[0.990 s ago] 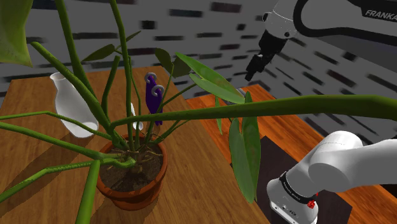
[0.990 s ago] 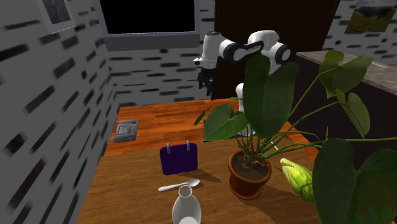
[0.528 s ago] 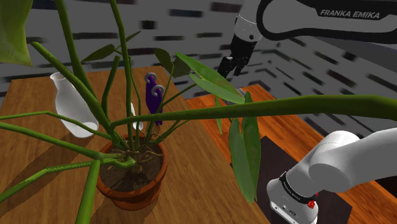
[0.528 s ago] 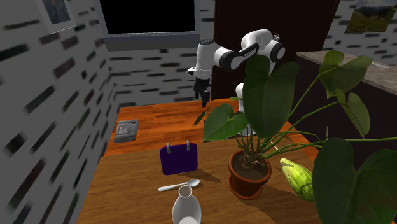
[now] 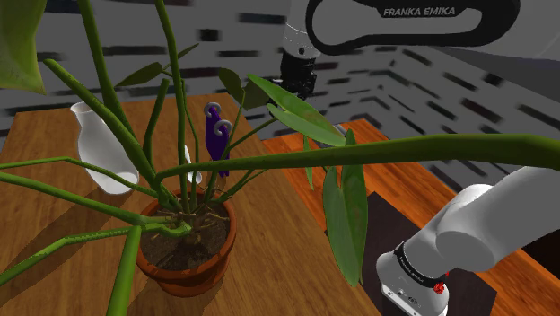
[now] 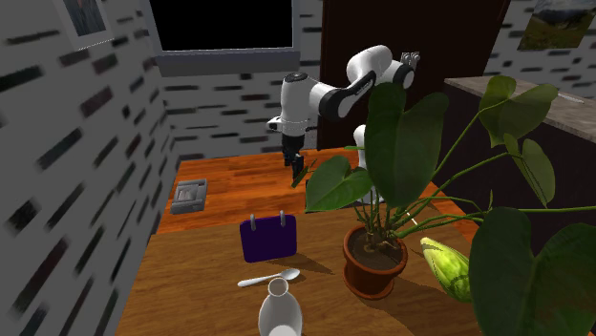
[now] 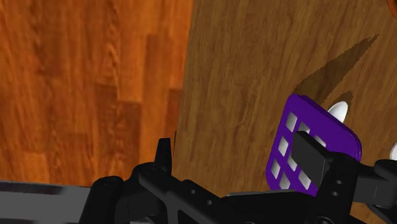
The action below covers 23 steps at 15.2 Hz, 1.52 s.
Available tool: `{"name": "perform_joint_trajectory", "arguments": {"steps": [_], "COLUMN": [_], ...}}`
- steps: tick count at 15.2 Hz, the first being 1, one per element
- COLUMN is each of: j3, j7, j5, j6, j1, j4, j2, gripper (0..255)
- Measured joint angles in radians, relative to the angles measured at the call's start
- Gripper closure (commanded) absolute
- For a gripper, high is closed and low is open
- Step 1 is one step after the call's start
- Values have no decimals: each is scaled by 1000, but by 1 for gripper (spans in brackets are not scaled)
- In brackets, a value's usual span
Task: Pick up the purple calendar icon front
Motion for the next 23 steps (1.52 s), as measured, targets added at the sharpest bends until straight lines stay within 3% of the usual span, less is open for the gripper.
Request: {"name": "perform_joint_trajectory", "arguments": {"steps": [9, 15, 18, 23], "j3": [64, 60, 56, 54], "j7": [235, 349, 358, 362], "j5": [-80, -144, -149, -151], "j6": [-18, -110, -94, -30], "j1": [59, 142, 148, 144], "j4": [347, 702, 717, 655], "j2": [364, 644, 676, 679], "gripper": [0, 0, 0, 0]}}
